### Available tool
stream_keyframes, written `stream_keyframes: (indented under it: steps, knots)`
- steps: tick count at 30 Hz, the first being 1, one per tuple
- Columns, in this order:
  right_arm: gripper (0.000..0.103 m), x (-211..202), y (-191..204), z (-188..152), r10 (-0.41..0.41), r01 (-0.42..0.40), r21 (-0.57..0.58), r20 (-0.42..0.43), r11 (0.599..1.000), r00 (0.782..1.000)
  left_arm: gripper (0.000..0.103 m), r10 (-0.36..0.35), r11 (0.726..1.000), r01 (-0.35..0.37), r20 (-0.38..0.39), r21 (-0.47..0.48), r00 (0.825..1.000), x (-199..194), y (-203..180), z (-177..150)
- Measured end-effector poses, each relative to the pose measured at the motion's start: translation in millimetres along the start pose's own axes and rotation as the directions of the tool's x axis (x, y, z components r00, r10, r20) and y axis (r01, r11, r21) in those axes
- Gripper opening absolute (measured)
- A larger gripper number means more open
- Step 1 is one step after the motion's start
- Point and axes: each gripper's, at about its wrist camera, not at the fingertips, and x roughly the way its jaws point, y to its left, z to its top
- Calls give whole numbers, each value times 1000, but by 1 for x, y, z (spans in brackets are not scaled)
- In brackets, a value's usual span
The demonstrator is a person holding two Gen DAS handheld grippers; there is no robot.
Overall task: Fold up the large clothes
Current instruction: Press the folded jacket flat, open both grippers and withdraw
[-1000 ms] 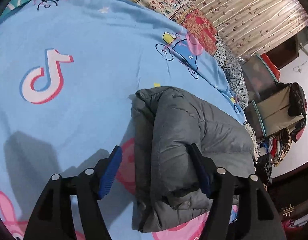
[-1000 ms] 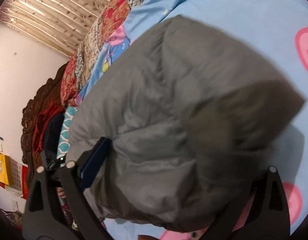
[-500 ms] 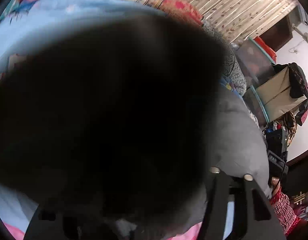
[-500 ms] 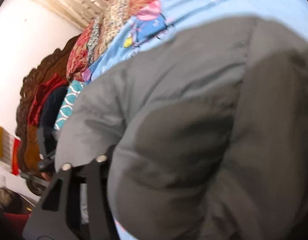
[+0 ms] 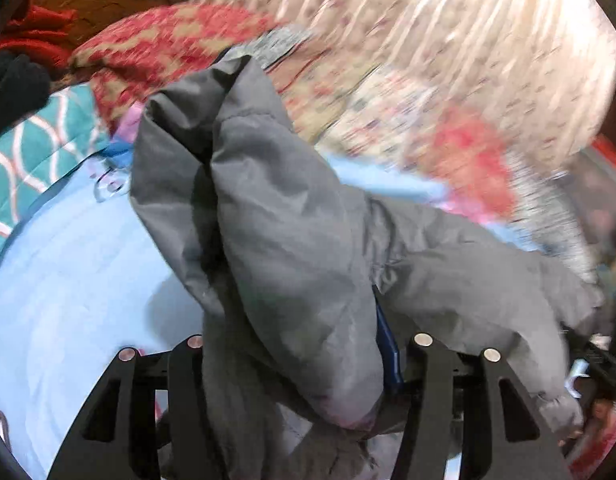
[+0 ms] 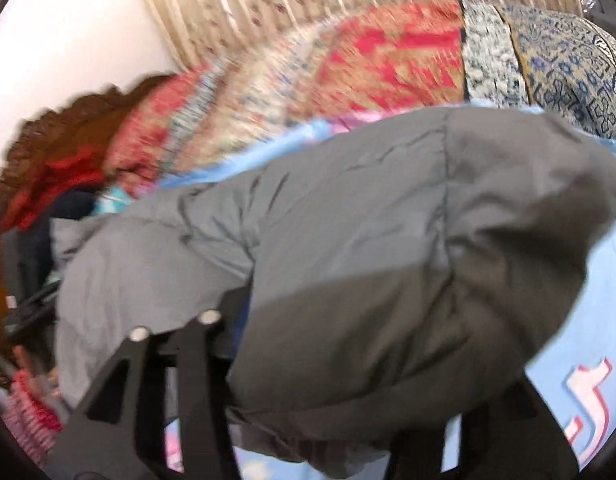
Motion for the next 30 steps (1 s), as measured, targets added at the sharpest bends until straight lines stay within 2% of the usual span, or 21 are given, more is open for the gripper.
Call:
stream_keyframes:
  steps: [1,2,3,4,6,8,9,11,13,14,16,17,19,23,26,28,30]
  knots:
    - [74,22,-10,-4,-49,51,32,-68,998,996,79,55,998,-55,-43,-1,998,18,2,-3]
    - [80,35,-19,-7,-50,58,74,-109,996,993,84,113,994,-113,-94,1,989,39,3,-10]
    - [92,53,-40,-15,10,23,195,-168,980,986,94,138,990,-138,-116,7,984,51,5,-16]
    - [97,60,-53,-19,64,-6,286,-193,958,979,97,162,987,-162,-108,7,981,55,7,-21]
    - [97,55,-66,-19,111,-44,360,-168,932,980,98,180,984,-180,-91,6,979,54,5,-24]
    - [96,47,-69,-16,90,-22,348,-181,937,979,98,155,988,-156,-81,-14,985,41,8,-20]
    - [96,37,-70,-15,71,-12,333,-166,943,984,98,149,988,-151,-45,-31,988,31,12,-18]
    - [96,12,-72,-13,48,-14,313,-103,949,993,98,138,987,-131,75,-94,988,-4,27,-17]
    - [96,-10,-73,-17,25,-9,298,-52,954,998,98,119,981,-94,144,-169,982,-32,44,-14]
    - [96,-27,-71,-24,-14,20,283,-22,959,1000,98,121,972,-83,167,-219,978,-48,53,-15]
    - [96,-55,-65,-39,-69,63,251,16,966,997,98,148,956,-97,169,-278,974,-72,64,-24]
    - [96,-64,-61,-45,-78,70,239,26,969,997,98,155,955,-108,156,-277,975,-79,65,-30]
    - [96,-92,-49,-71,-98,87,196,48,977,994,98,161,959,-121,143,-257,976,-94,62,-44]
    - [96,-129,-25,-131,-111,107,135,25,985,994,98,192,977,-180,107,-117,975,-126,35,-98]
    - [96,-155,-8,-184,-115,116,92,-17,989,993,98,184,983,-184,69,-7,981,-151,9,-152]
    - [96,-168,8,-216,-122,125,61,-55,990,991,98,189,981,-191,45,46,981,-163,-6,-176]
    - [96,-185,19,-244,-128,132,39,-80,991,989,98,162,983,-161,-2,89,987,-181,-22,-203]
